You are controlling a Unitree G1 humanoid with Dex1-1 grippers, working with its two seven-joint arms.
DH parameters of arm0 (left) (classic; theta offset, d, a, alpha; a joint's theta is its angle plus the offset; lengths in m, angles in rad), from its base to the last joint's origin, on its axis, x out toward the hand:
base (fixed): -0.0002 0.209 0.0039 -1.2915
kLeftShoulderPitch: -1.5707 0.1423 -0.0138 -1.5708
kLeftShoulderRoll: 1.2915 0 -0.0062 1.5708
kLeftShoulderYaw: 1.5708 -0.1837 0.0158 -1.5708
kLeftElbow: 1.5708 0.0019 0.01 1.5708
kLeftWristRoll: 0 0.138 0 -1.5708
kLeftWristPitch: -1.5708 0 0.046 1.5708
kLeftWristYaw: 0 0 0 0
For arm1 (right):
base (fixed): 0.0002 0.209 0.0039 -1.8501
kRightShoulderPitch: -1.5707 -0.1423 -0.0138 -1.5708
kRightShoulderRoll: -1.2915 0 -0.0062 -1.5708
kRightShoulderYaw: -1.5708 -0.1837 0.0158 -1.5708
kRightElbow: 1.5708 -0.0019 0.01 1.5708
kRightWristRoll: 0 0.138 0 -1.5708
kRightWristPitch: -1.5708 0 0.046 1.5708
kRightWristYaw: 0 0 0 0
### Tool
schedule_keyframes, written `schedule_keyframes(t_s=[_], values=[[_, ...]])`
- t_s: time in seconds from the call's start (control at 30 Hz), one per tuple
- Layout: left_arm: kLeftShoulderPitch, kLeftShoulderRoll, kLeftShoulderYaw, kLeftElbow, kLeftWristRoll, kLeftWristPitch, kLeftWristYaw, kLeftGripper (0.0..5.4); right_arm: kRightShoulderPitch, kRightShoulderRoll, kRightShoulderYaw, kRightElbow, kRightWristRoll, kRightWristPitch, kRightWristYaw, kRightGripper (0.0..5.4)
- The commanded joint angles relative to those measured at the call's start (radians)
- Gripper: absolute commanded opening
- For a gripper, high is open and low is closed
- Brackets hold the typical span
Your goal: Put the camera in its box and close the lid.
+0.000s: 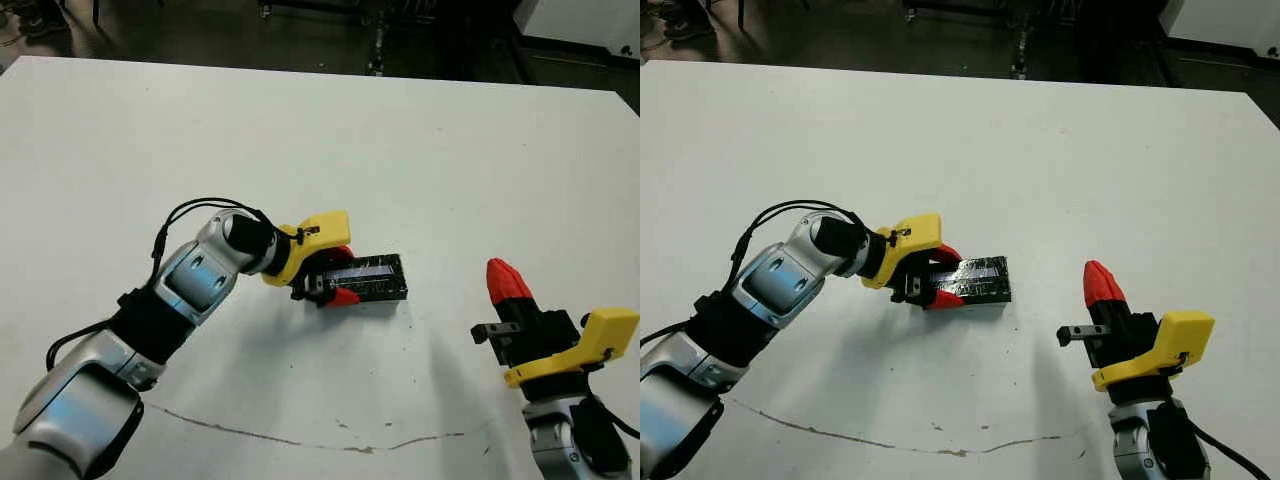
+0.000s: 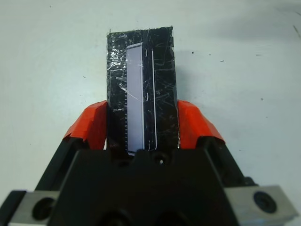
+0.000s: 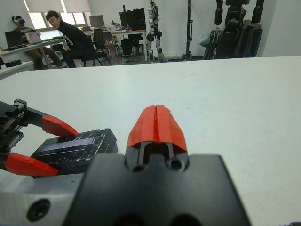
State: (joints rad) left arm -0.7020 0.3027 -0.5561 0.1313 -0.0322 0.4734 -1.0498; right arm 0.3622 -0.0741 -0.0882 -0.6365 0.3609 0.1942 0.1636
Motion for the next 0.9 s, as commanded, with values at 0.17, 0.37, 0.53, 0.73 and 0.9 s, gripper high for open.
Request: schedule_keyframes(t_s=[0.17,0.37,0.53,0.73,0.9], values=[[0.018,-0.068,-0.064,0.036,0.012,-0.046,-0.024,3.16,0.007,-0.010,-0.012,0.008,0.005,-0.008,0.009,0.00],[0.017,-0.085,-0.072,0.068,0.013,-0.066,-0.035,3.16,0.012,-0.011,-0.010,0.007,-0.004,-0.011,0.008,0.00],[0.010,-0.107,-0.071,0.111,0.000,-0.022,-0.050,3.16,0.011,-0.009,-0.010,0.011,0.004,-0.013,0.013,0.00],[-0.011,-0.114,-0.086,0.127,0.011,0.044,-0.061,3.16,0.013,-0.008,-0.008,0.008,0.000,-0.010,0.010,0.00],[-0.024,-0.131,-0.082,0.136,-0.009,0.161,-0.067,3.16,0.012,-0.009,-0.008,0.008,-0.002,-0.011,0.010,0.00]])
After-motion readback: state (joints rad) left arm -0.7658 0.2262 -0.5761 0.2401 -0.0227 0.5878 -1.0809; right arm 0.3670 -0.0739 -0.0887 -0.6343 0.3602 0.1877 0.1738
